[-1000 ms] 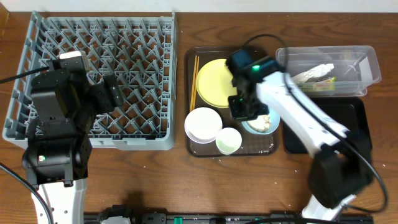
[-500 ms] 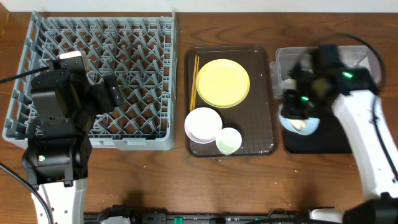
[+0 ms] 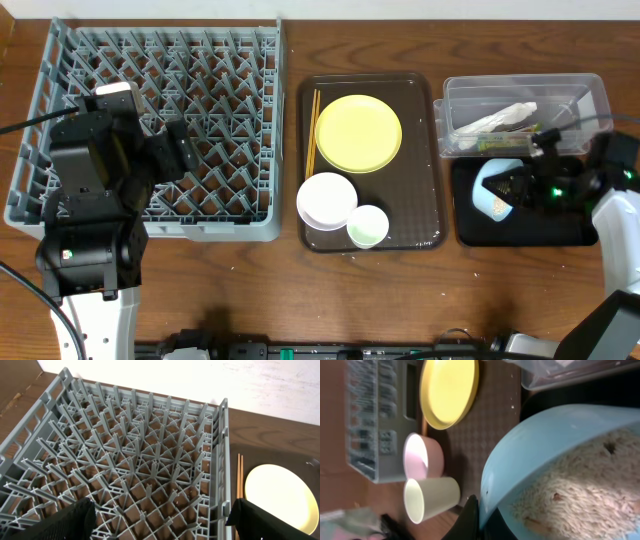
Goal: Sort waste into correct bins and load items into the dishwasher
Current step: 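Tip the blue bowl with the right gripper to dump rice onto the black tray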
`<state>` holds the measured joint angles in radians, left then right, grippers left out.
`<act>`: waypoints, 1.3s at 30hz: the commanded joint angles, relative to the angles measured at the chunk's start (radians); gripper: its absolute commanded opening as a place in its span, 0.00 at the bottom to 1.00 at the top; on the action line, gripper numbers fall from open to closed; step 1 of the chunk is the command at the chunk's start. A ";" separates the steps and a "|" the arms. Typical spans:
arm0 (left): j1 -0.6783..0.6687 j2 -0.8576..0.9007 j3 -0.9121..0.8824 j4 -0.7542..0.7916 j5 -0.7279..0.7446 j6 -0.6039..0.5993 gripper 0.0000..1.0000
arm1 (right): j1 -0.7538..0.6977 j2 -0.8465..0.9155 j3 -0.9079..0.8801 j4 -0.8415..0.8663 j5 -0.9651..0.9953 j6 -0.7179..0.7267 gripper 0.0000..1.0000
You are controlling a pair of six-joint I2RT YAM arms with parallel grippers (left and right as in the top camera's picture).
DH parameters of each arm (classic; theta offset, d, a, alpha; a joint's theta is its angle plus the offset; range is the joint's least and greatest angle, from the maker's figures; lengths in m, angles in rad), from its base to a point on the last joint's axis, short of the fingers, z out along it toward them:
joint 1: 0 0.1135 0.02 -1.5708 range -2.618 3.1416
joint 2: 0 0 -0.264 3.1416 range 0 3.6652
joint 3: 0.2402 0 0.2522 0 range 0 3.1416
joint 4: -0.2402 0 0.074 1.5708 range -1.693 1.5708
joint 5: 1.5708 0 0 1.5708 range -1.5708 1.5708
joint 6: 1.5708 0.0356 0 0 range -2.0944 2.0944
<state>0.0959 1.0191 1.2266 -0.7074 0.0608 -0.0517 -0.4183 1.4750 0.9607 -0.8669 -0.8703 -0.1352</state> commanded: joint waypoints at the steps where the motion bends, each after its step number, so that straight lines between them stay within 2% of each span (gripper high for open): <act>1: -0.003 0.000 0.023 0.000 -0.002 0.009 0.89 | -0.063 -0.015 -0.043 0.028 -0.201 -0.051 0.01; 12: -0.003 0.000 0.023 0.000 -0.002 0.009 0.90 | -0.195 0.093 -0.086 0.088 -0.464 -0.084 0.01; 24: -0.003 0.000 0.023 0.000 -0.002 0.009 0.90 | -0.233 0.224 -0.086 0.120 -0.679 -0.096 0.01; 31: -0.003 0.000 0.023 0.000 -0.002 0.009 0.90 | -0.277 0.225 -0.086 0.154 -0.690 0.069 0.01; 39: -0.003 0.000 0.023 0.000 -0.002 0.009 0.90 | -0.349 0.225 -0.086 0.153 -0.690 0.183 0.01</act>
<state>0.0959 1.0191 1.2266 -0.7071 0.0608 -0.0517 -0.7403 1.6955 0.8791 -0.7151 -1.5139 -0.0185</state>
